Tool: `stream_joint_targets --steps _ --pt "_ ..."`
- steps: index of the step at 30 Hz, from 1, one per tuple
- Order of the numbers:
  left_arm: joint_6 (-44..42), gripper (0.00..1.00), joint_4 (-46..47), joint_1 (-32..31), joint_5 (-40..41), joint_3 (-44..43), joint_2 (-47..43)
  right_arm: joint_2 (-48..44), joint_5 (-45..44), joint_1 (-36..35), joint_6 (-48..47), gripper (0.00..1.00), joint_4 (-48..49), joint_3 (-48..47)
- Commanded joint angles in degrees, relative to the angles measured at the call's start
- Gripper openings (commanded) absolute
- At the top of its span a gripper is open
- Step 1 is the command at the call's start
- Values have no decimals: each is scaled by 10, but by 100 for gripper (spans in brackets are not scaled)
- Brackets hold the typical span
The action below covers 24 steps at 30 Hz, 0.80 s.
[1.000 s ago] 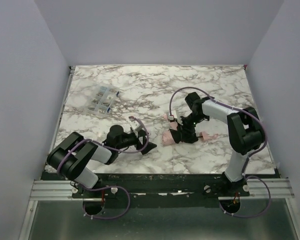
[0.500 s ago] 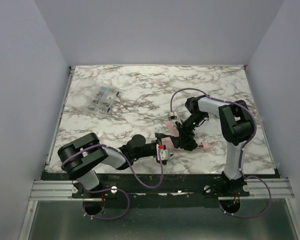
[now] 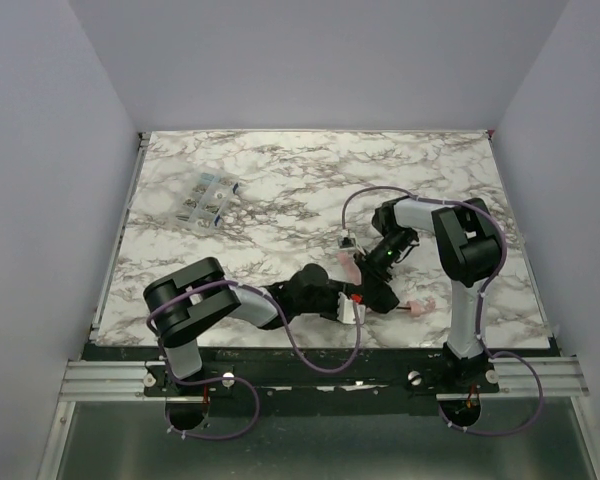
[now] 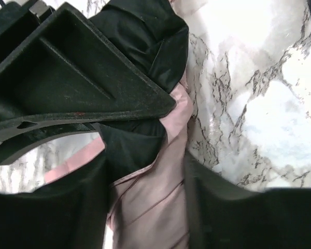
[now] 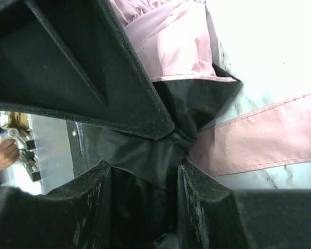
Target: Put away the umbrella
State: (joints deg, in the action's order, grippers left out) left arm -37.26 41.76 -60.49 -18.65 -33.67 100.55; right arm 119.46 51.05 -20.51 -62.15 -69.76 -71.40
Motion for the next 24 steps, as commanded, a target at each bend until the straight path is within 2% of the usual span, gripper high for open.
stream_joint_targets --steps 1,3,4,6,8,11,12,13,17,21,22,24 --pt "27 28 -117 -3 -30 -36 24 40 -142 -2 1 14 113 32" --pt "39 5 -152 -3 -39 -50 30 31 -138 0 10 22 121 31" --pt "47 0 -170 -2 -44 -57 35 23 -132 4 11 30 123 29" --pt "63 0 -203 2 -54 -69 44 -1 -113 20 12 41 116 15" --pt "94 0 -234 14 -76 -78 55 -41 -92 49 10 66 110 -6" --pt "134 0 -261 43 -115 -83 67 -96 -66 98 -1 83 97 -41" --pt "152 0 -269 52 -128 -85 72 -115 -57 110 -9 96 92 -50" --pt "160 0 -279 66 -142 -90 78 -134 -50 124 -12 100 93 -56" --pt "186 0 -362 107 -188 -141 108 -235 -37 139 -28 100 136 -35" --pt "216 0 -438 145 -228 -197 145 -369 -16 140 -15 100 291 97" --pt "221 0 -453 152 -234 -211 156 -391 -7 139 -40 100 307 130" --pt "228 0 -486 159 -246 -236 179 -417 12 139 -131 99 267 162"
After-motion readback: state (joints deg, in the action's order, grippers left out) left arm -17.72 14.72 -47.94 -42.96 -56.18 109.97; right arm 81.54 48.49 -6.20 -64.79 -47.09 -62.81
